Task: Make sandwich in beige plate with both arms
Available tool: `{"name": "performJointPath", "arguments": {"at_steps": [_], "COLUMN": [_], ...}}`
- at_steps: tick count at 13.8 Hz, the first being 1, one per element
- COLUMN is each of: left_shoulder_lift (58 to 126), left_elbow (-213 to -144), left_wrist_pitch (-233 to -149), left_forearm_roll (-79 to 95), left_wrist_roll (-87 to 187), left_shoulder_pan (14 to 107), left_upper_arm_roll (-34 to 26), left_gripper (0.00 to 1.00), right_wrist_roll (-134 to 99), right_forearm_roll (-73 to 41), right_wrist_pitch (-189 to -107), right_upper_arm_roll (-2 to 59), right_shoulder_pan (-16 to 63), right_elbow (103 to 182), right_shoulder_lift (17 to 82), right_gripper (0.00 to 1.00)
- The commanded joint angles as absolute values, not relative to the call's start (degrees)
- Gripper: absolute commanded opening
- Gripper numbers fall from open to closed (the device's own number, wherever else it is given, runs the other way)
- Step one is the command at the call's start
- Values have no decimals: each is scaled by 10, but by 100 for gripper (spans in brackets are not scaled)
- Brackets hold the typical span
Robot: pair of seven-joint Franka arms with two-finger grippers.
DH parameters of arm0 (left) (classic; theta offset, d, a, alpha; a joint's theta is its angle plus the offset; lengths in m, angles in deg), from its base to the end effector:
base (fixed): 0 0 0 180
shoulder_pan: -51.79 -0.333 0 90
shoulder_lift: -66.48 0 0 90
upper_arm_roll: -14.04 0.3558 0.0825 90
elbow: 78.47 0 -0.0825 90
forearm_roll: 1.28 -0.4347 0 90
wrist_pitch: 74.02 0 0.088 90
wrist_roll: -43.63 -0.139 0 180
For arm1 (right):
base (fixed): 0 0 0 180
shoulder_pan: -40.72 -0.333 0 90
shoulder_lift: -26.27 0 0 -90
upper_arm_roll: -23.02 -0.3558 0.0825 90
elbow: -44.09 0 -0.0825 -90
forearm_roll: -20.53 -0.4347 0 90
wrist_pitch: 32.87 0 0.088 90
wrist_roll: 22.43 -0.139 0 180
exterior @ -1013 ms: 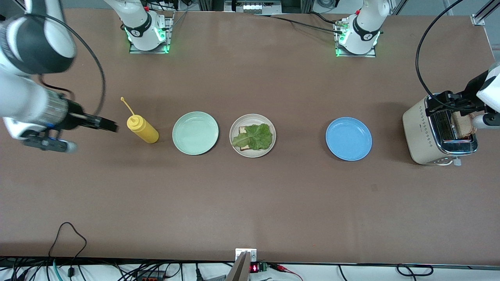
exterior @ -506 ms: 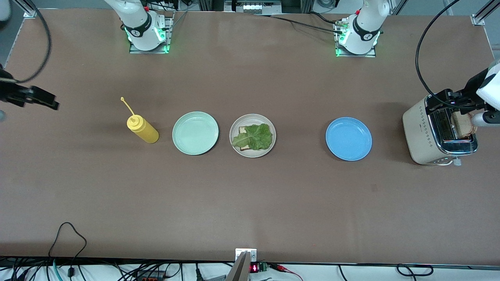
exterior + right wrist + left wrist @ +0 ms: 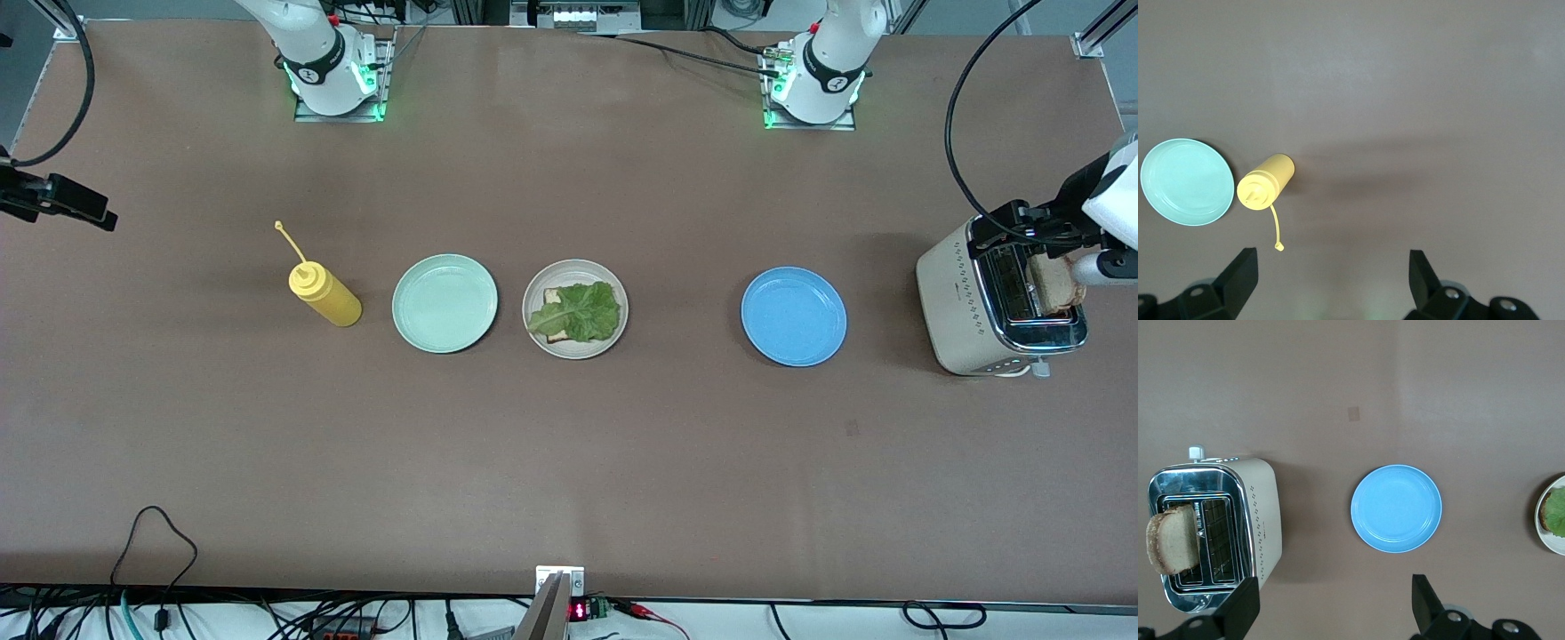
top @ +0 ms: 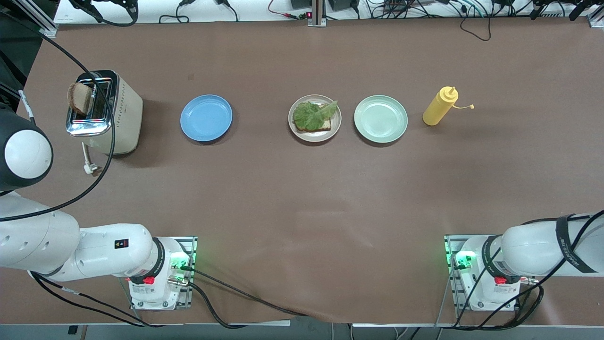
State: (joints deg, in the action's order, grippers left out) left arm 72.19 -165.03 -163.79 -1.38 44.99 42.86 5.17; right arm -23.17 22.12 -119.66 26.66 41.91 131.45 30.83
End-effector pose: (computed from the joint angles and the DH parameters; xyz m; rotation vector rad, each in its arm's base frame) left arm 0.6366 0.0055 0.6021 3.1275 0.0394 -0.0666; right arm 0.6205 -0.0549 0.6029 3.1051 -0.1516 -0.1407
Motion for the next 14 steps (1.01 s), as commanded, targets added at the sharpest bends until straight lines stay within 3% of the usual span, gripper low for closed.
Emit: {"name": "performJointPath", "arguments": {"at_steps": [1,9,14], "left_shoulder_lift": [707,708,746], "left_elbow": [-1665,-1665,-1641], "left_wrist_pitch": [-1645,-1644,-1639], "left_forearm_roll": [-13,-13,-12], "left_wrist_roll": [443,444,449], "left_shoulder_pan": [426,426,423], "left_upper_arm_roll": [51,50,58], "left_gripper": [100,100,100], "right_wrist_roll": [-226,-236,-237], "right_forearm_roll": [219,215,215], "right_wrist_pitch": [-1192,-1165,-1168], "right_upper_arm_roll": [272,271,271], "right_shoulder_pan": [413,391,390], "right_elbow": [1312,1314,1315], "right_shoulder_lift": [308,306,307], "right_gripper": [100,100,100]}}
